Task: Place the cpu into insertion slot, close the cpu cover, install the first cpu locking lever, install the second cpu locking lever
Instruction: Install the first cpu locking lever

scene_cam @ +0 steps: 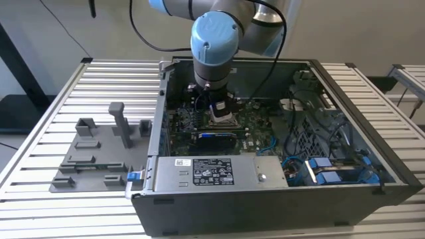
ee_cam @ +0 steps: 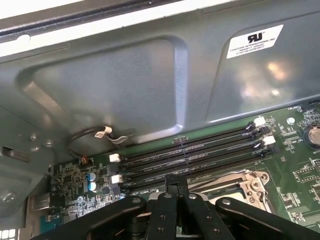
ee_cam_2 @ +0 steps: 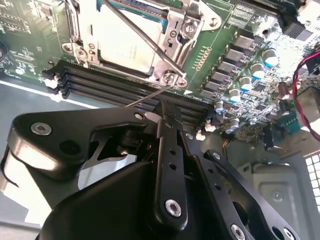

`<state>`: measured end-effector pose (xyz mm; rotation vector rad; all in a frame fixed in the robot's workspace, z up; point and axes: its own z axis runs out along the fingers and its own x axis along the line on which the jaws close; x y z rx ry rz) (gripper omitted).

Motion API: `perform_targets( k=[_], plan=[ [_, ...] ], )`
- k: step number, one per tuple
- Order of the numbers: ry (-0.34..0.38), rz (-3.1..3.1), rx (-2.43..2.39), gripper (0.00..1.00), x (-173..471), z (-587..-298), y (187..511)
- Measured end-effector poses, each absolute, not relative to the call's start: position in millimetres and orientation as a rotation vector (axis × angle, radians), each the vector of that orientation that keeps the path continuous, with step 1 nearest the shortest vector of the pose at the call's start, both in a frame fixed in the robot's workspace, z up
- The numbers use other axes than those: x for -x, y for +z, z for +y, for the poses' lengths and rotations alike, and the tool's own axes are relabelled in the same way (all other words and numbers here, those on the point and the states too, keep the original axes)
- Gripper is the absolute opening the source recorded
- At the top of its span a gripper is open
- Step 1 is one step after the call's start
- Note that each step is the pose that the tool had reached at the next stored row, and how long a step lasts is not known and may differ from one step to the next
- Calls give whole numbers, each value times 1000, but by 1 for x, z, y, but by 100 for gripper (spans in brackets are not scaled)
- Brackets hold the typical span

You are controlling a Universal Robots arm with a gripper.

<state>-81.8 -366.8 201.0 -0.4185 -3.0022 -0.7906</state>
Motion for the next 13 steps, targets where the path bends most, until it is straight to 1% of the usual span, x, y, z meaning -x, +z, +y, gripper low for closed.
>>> perform_targets(
  k=[6, 13],
  plan=[
    [-790, -3000, 419, 11, 82, -367, 193],
    [-789, -2979, 403, 11, 81, -366, 192]
  ],
)
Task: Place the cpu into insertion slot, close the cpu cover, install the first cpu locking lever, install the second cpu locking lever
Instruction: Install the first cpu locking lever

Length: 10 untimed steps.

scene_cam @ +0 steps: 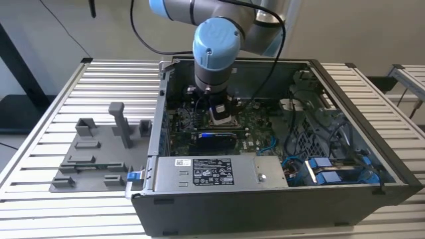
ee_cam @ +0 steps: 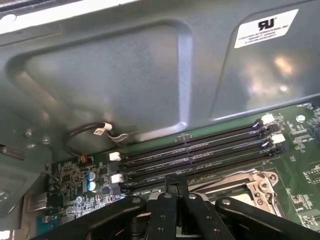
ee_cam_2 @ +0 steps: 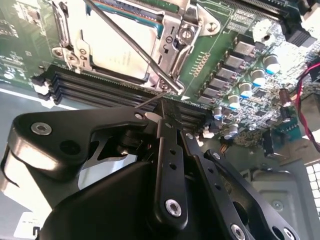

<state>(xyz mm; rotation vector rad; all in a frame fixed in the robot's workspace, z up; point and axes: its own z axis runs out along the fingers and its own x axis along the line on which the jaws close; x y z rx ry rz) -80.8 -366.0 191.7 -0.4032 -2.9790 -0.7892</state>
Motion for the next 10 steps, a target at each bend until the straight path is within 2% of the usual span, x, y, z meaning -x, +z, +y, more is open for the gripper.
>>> perform_targets(
  k=[10],
  plan=[
    [-786, -2977, 404, 11, 76, -365, 191]
  ],
)
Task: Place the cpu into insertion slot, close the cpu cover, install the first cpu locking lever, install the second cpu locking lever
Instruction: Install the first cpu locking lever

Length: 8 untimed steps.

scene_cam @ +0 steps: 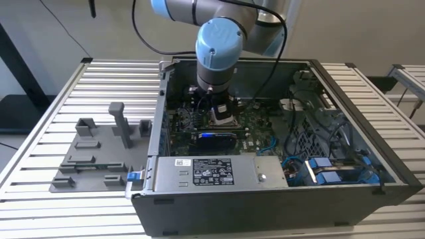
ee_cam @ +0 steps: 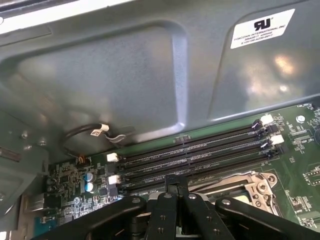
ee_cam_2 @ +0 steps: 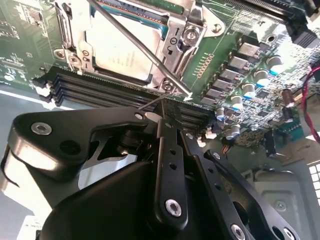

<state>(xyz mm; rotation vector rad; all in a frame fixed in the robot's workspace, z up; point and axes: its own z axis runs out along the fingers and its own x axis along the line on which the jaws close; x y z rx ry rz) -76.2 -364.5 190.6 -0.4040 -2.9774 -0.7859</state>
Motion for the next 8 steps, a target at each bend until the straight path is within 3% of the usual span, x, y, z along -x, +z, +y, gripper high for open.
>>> perform_targets(
  k=[8],
  plan=[
    [-786, -2977, 404, 11, 70, -364, 189]
  ],
)
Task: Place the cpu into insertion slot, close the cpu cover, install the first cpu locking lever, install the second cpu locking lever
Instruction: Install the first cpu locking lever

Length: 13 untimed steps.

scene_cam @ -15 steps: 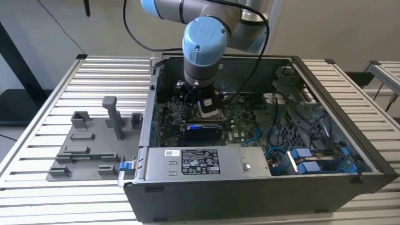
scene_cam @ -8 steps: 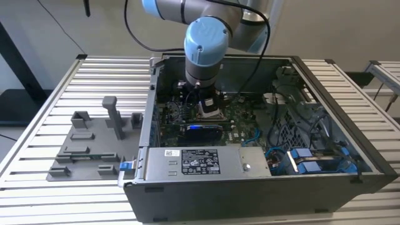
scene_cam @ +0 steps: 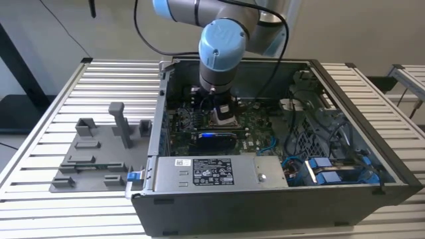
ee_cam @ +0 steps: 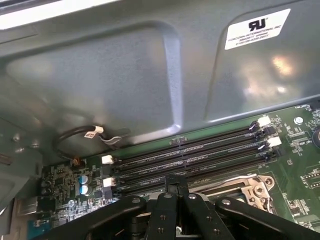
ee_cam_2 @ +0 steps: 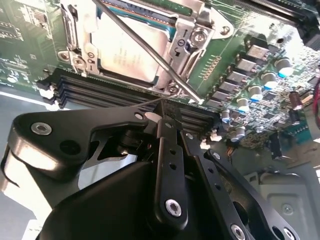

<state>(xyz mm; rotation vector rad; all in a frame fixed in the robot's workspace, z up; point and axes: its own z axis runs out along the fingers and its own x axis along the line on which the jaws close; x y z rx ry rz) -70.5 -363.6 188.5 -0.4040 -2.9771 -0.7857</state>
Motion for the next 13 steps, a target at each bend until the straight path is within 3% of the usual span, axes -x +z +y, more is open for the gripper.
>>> perform_targets(
  k=[13],
  plan=[
    [-785, -2977, 404, 11, 59, -363, 185]
  ],
)
